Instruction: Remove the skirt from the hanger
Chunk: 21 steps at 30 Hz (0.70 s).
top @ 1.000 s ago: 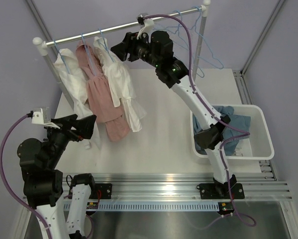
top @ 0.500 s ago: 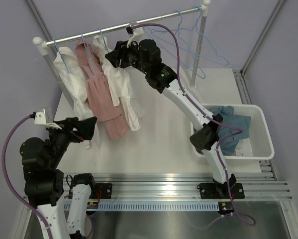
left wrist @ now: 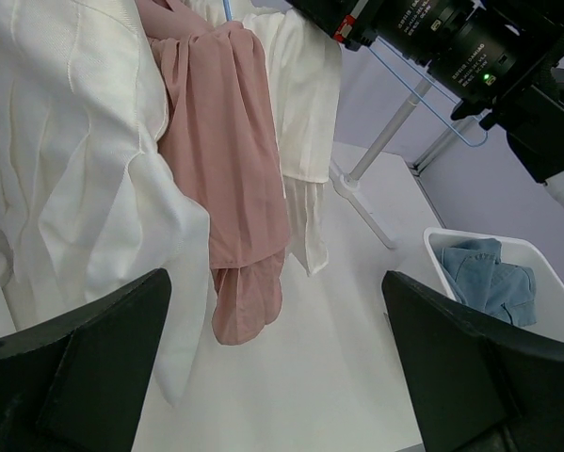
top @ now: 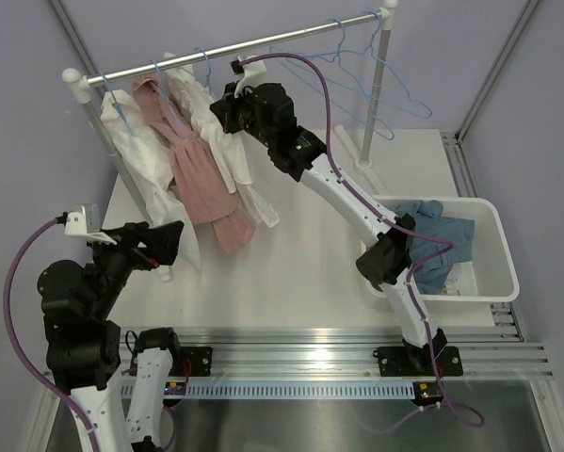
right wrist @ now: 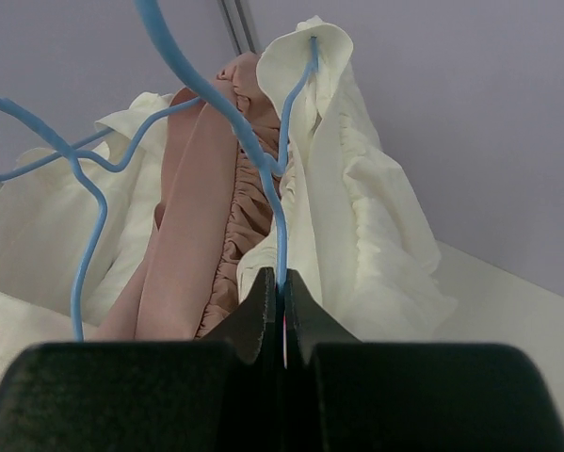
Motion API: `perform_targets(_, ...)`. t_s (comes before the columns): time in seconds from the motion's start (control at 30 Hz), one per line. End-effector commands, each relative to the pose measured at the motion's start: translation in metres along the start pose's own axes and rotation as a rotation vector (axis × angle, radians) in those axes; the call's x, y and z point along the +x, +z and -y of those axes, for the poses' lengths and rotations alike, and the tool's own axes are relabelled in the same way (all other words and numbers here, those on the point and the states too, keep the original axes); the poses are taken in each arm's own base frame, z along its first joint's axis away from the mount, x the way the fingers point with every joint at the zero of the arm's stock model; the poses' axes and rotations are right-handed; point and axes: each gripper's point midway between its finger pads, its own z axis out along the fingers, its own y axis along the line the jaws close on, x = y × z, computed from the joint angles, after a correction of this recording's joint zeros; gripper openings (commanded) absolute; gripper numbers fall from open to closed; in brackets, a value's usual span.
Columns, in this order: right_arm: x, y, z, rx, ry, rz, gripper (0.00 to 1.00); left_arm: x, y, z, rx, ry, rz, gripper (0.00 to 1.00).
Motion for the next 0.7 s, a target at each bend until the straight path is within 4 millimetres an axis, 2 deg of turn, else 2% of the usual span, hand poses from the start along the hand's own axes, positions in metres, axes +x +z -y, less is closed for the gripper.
perform_targets(0.0, -0.058, -0.016, -0.001, 0.040, -0.042, 0.140, 0.00, -0.017, -0.001, 0.014, 0.049, 0.009, 0.049, 0.99)
perform_targets(0.1, -0.084, -0.024, -0.001, 0.053, -0.073, 0.204, 0.00, -0.029, -0.003, 0.024, 0.077, 0.000, 0.073, 0.99)
perform_targets(0.17, -0.112, -0.034, 0.000, 0.062, -0.093, 0.270, 0.00, -0.037, -0.002, 0.031, 0.100, -0.009, 0.082, 0.99)
perform_targets(0.3, -0.152, -0.052, 0.005, 0.089, -0.123, 0.363, 0.00, -0.045, 0.002, 0.038, 0.133, -0.020, 0.086, 0.99)
perform_targets(0.4, -0.164, -0.061, 0.013, 0.103, -0.131, 0.375, 0.00, -0.047, 0.007, 0.038, 0.145, -0.031, 0.082, 0.99)
perform_targets(0.43, -0.160, -0.060, 0.017, 0.110, -0.134, 0.356, 0.00, -0.048, 0.008, 0.039, 0.146, -0.037, 0.086, 0.99)
perform_targets(0.5, -0.165, -0.068, 0.019, 0.108, -0.134, 0.350, 0.00, -0.050, 0.014, 0.038, 0.142, -0.064, 0.074, 0.99)
perform_targets(0.57, -0.156, -0.069, 0.029, 0.118, -0.143, 0.313, 0.00, -0.053, 0.020, 0.040, 0.153, -0.078, 0.057, 0.99)
perform_targets(0.6, -0.162, -0.076, 0.030, 0.120, -0.143, 0.316, 0.00, -0.054, 0.021, 0.040, 0.155, -0.078, 0.057, 0.99)
perform_targets(0.63, -0.155, -0.076, 0.036, 0.120, -0.150, 0.285, 0.00, -0.057, 0.022, 0.041, 0.157, -0.075, 0.061, 0.99)
perform_targets(0.67, -0.159, -0.082, 0.038, 0.121, -0.156, 0.282, 0.00, -0.058, 0.025, 0.040, 0.156, -0.082, 0.055, 0.99)
